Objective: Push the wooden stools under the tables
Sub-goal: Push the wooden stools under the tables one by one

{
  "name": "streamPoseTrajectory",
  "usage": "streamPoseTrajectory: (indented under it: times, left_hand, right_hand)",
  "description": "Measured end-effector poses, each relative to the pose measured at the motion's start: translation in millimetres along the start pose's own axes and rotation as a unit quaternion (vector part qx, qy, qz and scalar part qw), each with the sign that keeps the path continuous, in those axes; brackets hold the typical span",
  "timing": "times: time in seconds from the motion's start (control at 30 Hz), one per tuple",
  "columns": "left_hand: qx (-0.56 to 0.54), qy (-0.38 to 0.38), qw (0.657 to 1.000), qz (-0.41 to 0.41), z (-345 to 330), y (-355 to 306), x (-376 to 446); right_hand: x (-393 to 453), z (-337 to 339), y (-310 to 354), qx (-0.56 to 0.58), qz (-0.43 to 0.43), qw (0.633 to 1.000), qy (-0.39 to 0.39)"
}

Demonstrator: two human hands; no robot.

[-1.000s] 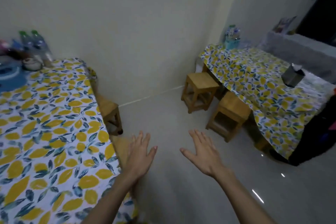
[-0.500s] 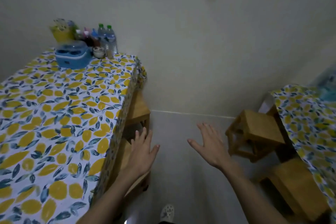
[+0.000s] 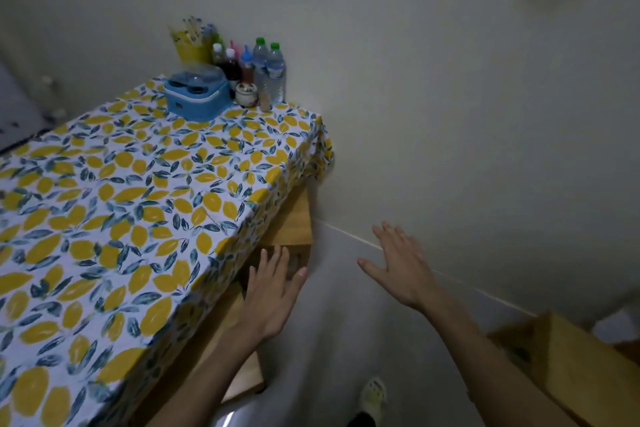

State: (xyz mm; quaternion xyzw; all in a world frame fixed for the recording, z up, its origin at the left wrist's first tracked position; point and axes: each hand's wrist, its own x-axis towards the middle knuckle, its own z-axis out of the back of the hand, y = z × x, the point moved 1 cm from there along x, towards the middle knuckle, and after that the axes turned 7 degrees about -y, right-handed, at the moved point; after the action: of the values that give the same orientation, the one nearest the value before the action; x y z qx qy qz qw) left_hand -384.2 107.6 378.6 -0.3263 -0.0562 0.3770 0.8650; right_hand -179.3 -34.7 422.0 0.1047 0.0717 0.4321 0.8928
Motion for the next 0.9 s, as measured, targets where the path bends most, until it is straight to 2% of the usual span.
streamPoseTrajectory:
  times: [0.27,0.47,0.73,0.9]
  left_hand:
    - [-0.013,-0.074,0.987,0.14,-69,-7,62]
    - [-0.025,-0.065,0.979,0.193,-110,5,108]
    - [-0.011,-0.017,0.975,0.223,-213,113,235]
    - [0.036,-0.002,0.98,0.196,-282,188,311]
  right_hand:
    - [147,-30,-66,-0.013,0.146,0.986,0.078]
    - [238,-89,-81,-0.013,0.234,0.958,0.167]
    - [354,-249,-86,-0.017,0.284,0.934,0.215]
    - [400,-360,-86,-0.04,0.315,0.916,0.244]
